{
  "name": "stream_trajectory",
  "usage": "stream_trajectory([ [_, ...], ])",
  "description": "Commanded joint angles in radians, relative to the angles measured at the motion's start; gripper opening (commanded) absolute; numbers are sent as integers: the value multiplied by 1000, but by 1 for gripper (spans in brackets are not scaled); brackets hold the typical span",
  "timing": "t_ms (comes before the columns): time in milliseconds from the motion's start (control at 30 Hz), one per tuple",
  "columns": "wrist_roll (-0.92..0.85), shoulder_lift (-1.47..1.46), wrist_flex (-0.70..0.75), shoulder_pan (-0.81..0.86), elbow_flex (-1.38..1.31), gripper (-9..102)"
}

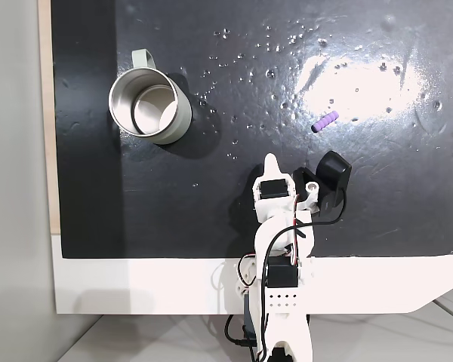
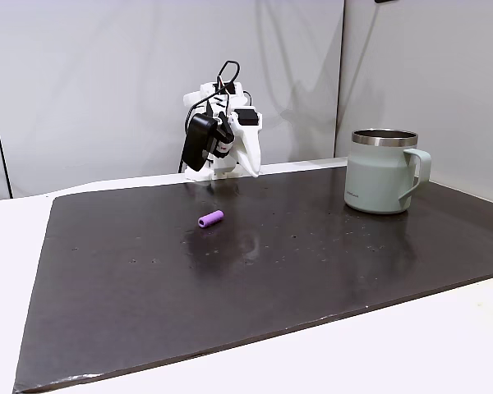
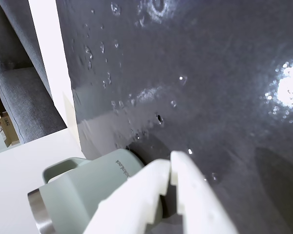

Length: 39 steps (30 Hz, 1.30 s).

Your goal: Grasp a pengrip and put it in the cup.

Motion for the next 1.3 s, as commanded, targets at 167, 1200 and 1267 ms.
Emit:
stream_trajectory([
  [167,78,17,0,21,-3,0],
  [1200,-239,-1197,184,233,-940,19],
  [1267,-273,-1255,184,244,-965,19],
])
